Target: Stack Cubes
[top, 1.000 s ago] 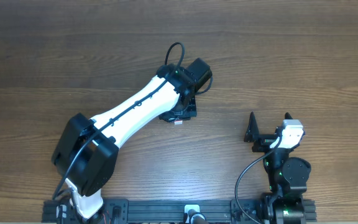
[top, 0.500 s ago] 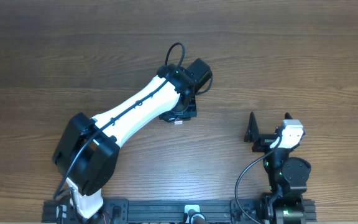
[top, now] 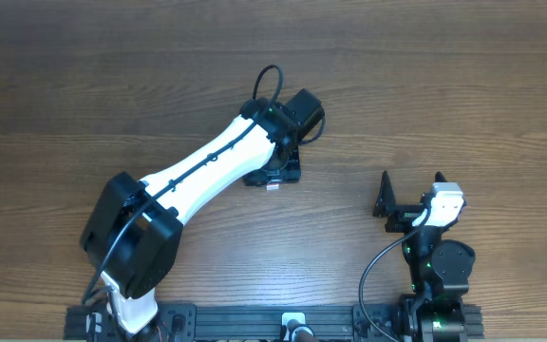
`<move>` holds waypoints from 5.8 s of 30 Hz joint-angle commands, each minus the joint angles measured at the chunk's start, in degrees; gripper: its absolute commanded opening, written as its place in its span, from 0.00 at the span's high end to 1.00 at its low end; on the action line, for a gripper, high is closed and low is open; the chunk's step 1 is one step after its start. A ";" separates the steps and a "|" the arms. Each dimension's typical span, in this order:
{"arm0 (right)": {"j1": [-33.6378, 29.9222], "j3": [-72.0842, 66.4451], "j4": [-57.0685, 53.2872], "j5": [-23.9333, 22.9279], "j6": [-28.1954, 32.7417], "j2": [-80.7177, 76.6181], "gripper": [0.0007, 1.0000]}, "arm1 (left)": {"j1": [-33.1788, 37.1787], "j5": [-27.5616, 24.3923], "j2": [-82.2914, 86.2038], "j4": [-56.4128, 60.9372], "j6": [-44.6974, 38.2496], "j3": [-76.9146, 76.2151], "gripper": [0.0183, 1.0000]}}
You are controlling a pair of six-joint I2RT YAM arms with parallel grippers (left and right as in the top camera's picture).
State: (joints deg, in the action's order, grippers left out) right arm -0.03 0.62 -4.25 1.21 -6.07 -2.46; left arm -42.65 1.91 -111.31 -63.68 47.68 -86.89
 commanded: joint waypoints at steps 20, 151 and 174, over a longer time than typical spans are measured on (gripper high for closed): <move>-0.31 -0.33 -0.02 0.44 -0.28 0.31 0.01 | 27.78 8.70 21.07 12.41 -12.98 2.73 0.00; -0.31 -0.33 -0.02 0.44 -0.28 0.31 0.01 | 45.03 -3.96 110.92 59.36 -42.49 86.51 0.00; 0.57 8.90 -2.93 9.70 -1.95 -3.58 0.01 | 45.03 -3.96 110.92 59.36 -42.49 86.51 0.00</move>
State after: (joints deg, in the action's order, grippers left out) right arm 0.01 4.05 -6.55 8.56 -9.23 -4.40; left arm 2.07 -2.70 -0.84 -4.36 4.38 -0.86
